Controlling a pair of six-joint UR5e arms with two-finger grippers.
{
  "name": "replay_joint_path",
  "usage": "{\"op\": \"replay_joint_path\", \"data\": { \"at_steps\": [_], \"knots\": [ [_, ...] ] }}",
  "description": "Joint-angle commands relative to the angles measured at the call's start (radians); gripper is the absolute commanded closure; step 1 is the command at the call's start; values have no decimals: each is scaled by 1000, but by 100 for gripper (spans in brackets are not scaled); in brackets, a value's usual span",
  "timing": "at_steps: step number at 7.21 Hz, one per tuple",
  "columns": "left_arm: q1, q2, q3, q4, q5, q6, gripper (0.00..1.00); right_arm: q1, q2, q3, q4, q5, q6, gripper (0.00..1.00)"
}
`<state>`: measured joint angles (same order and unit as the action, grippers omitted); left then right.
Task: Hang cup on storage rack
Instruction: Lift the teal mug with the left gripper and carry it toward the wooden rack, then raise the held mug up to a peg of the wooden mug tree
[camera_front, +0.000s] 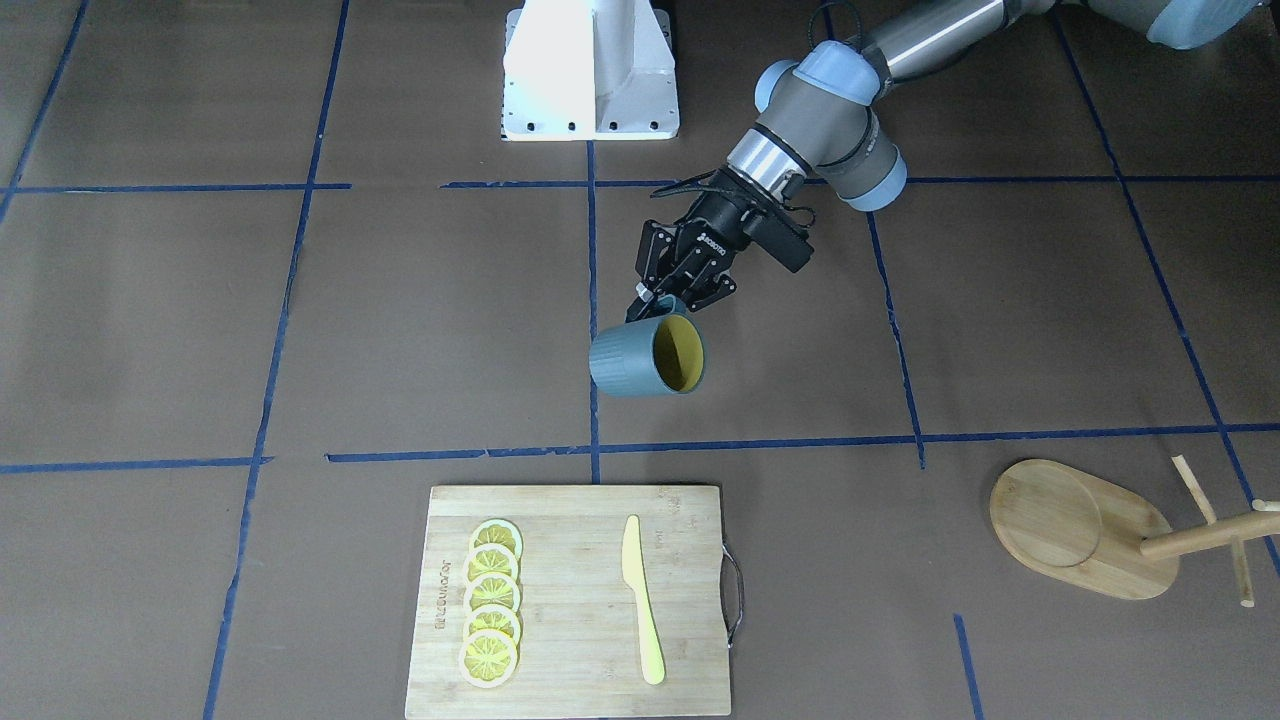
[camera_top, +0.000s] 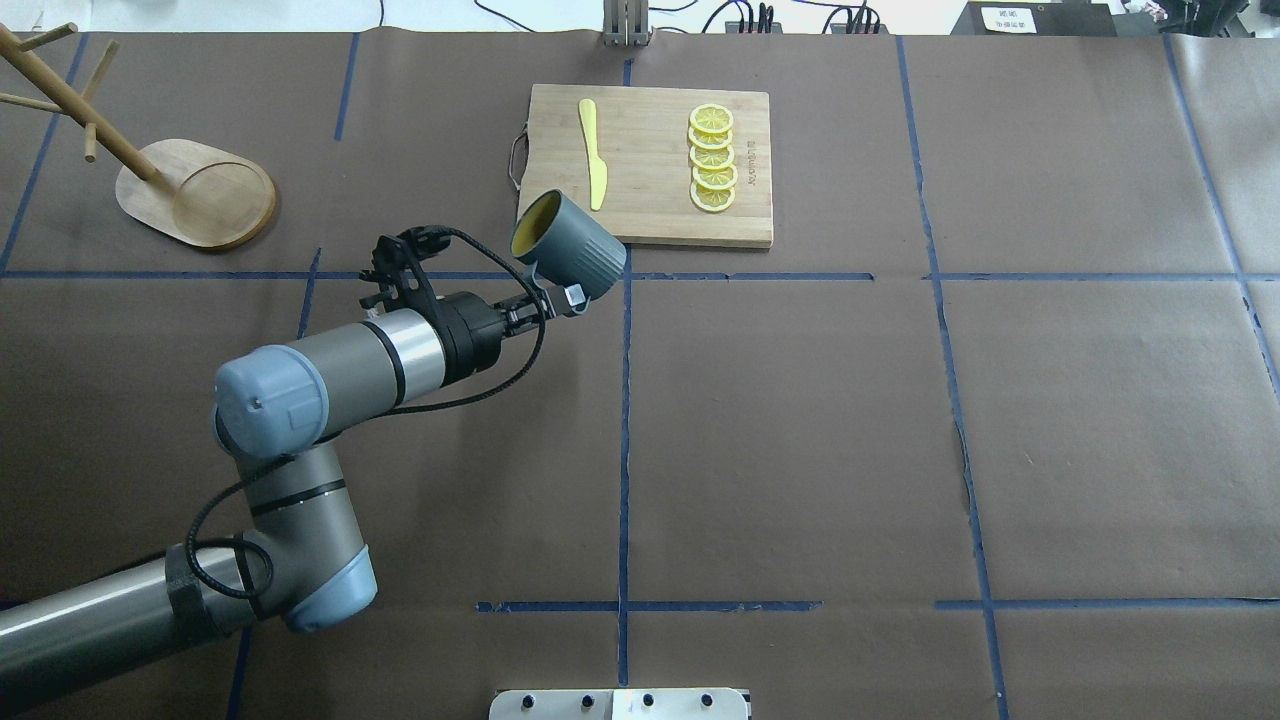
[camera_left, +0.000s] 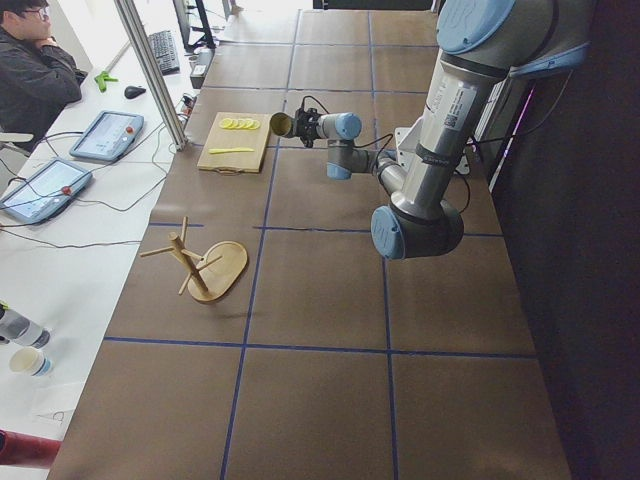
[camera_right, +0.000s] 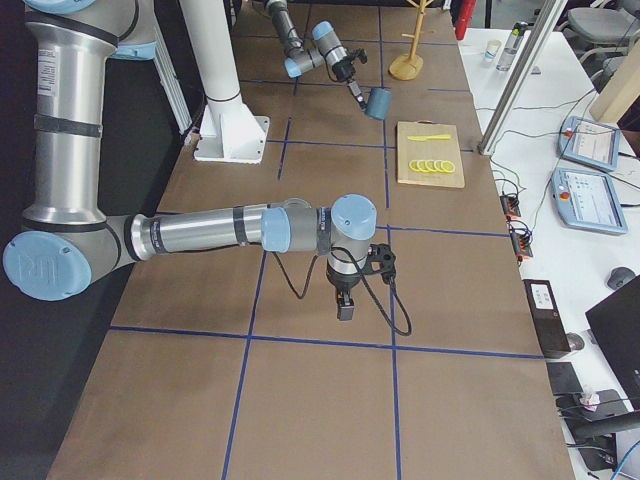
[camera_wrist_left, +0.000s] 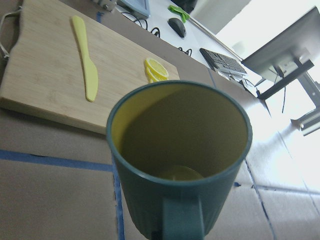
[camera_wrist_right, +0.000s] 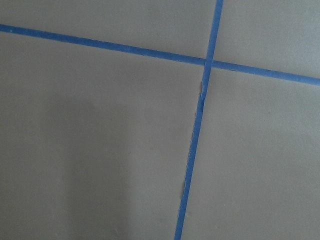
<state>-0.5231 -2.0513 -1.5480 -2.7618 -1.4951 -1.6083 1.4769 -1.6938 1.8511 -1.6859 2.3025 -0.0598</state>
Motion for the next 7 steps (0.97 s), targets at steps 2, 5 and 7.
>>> {"op": "replay_joint_path", "data": {
  "at_steps": [2, 5, 7],
  "knots": [
    [-339, 3, 15, 8, -367, -457, 100, -1, 0, 3, 2, 0, 0, 0],
    [-533, -1, 46, -1, -572, -759, 100, -1, 6, 11, 2, 0, -6, 0],
    [-584, 3, 51, -7, -623, -863, 100, 0, 6, 13, 2, 0, -11, 0]
  ]
}}
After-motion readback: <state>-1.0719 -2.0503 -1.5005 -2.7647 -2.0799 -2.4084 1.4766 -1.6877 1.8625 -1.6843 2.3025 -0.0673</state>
